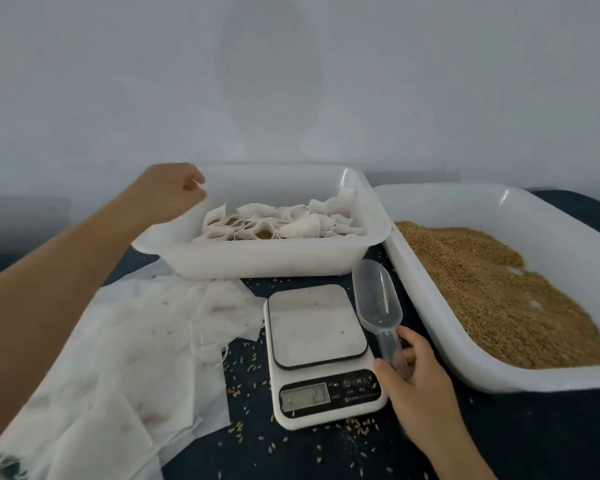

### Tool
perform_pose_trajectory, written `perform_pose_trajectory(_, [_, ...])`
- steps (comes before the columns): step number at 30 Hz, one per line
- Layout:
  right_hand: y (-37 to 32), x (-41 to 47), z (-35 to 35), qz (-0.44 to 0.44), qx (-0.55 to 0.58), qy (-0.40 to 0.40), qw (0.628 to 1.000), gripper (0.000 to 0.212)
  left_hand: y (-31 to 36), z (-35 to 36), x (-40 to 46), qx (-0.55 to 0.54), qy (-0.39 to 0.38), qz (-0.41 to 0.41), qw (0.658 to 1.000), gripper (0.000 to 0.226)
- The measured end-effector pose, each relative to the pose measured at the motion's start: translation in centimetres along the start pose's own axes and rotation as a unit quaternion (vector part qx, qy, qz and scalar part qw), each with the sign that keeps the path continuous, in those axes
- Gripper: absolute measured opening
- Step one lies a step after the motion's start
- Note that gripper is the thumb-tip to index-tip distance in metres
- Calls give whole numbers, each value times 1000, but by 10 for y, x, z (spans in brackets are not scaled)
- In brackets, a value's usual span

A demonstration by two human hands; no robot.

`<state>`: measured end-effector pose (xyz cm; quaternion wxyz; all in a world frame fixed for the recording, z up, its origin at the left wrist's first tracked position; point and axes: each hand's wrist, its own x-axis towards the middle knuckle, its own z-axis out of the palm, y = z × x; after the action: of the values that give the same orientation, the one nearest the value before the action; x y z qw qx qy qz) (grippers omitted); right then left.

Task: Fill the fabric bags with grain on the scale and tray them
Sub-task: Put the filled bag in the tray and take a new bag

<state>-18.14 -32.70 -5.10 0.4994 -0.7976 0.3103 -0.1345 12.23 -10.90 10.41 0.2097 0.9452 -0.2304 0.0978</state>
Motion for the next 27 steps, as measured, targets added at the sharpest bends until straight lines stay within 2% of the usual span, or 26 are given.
perform_pose_trajectory(2, [0, 1, 0, -10, -4, 4, 1000, 60, 5, -8, -36, -40, 45, 38, 997, 21])
perform_pose_trajectory(4, [1, 2, 0, -15, 0, 10, 1000, 60, 4, -5, -76, -30, 43, 81, 995, 19])
perform_pose_trajectory(7, [2, 4, 0, -22, -7, 19, 1000, 58, -7, 21, -128, 21, -13, 91, 996, 29])
perform_pose_trajectory(11, [2, 4, 2, -39, -34, 13, 999, 53, -21, 58, -167, 118, -131, 38, 984, 49])
perform_pose_trajectory(14, [4, 3, 2, -52, -36, 26, 998, 53, -27, 70, -181, 143, -180, 50, 972, 51])
perform_pose_trajectory(19, [7, 6, -1, -46, -25, 41, 998, 56, -33, 58, -192, 131, -181, 56, 973, 57])
perform_pose_trajectory(23, [7, 7, 0, -63, -69, 48, 994, 55, -39, 44, -192, 136, -229, 57, 962, 49])
perform_pose_trajectory(27, [5, 4, -1, -96, -139, 73, 983, 57, -44, 37, -190, 49, -222, 26, 973, 37])
